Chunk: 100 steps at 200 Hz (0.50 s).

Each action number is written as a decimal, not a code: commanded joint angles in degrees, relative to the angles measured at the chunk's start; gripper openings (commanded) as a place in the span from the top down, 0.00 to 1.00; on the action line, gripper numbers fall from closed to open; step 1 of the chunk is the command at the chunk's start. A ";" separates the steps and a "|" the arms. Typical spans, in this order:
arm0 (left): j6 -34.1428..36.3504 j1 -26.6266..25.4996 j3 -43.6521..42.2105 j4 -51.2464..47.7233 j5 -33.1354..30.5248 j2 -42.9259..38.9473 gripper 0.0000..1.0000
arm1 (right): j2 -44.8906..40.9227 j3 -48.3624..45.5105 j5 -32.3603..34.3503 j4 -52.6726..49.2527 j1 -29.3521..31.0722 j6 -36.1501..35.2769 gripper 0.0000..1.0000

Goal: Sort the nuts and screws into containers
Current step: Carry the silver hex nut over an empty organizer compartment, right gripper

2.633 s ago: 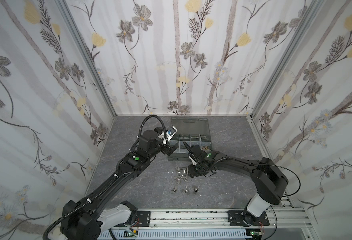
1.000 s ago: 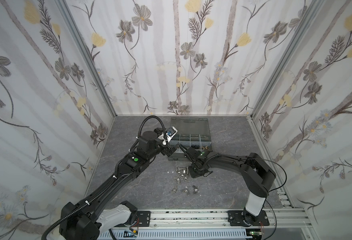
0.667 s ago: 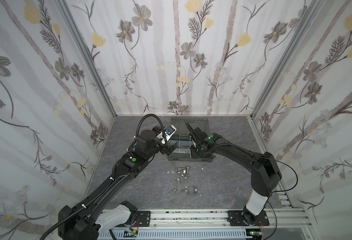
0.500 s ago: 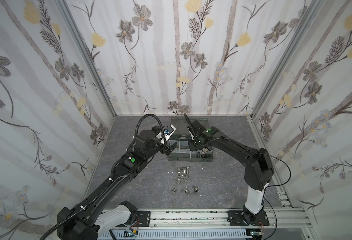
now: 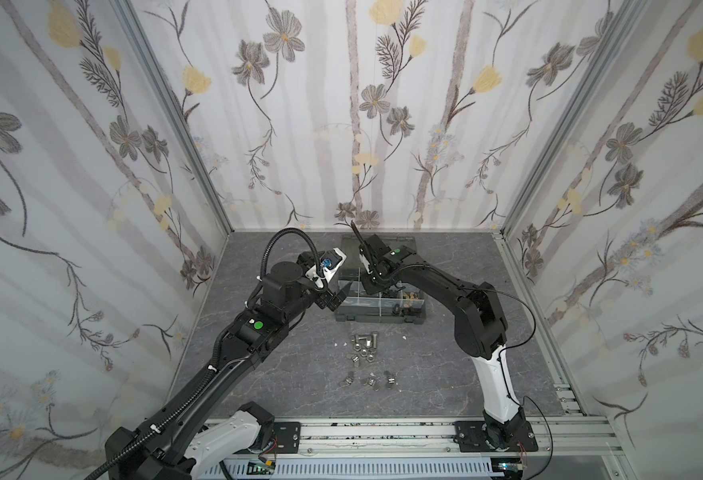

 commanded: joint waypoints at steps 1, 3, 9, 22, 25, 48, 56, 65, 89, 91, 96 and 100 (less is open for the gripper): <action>-0.36 0.02 -0.03 -0.38 0.94 -0.51 0.00 | 1.41 1.04 -1.64 0.03 0.03 -2.06 0.85; -0.36 0.02 0.02 -0.46 0.93 -0.51 0.00 | 1.56 1.06 -1.63 0.03 0.08 -2.07 0.84; -0.28 0.10 0.06 -0.56 0.99 -0.60 0.00 | 1.86 1.09 -1.81 0.01 0.06 -2.16 0.83; -0.19 0.02 -0.03 -0.65 1.14 -0.69 0.00 | 2.64 1.09 -2.23 -0.38 0.16 -2.42 0.80; -0.19 0.02 -0.03 -0.66 1.16 -0.69 0.00 | 2.76 1.09 -2.36 -0.62 0.27 -2.43 0.79; -0.19 0.07 -0.08 -0.83 1.50 -1.03 0.00 | 3.06 1.06 -2.09 -1.92 0.42 -2.86 0.74; -0.19 -0.03 -0.16 -0.83 1.54 -1.12 0.00 | 3.05 1.00 -1.75 -1.92 0.41 -2.98 0.72; -0.19 0.02 -0.11 -0.91 1.68 -1.13 0.00 | 2.83 1.11 -1.60 -1.82 0.43 -3.10 0.68; -0.19 -0.06 0.23 -1.47 3.18 -1.13 0.00 | 1.97 1.52 -1.51 -1.73 0.41 -3.12 0.61; -0.19 -0.07 0.24 -1.52 3.29 -1.13 0.00 | 1.84 1.49 -1.51 -1.79 0.41 -3.13 0.60; -0.12 -0.02 0.32 -1.75 3.44 -1.06 0.00 | 1.59 1.52 -1.51 -1.81 0.41 -3.13 0.58; -0.10 -0.05 0.32 -1.84 3.45 -1.05 0.00 | 1.27 1.48 -1.47 -1.89 0.41 -3.12 0.56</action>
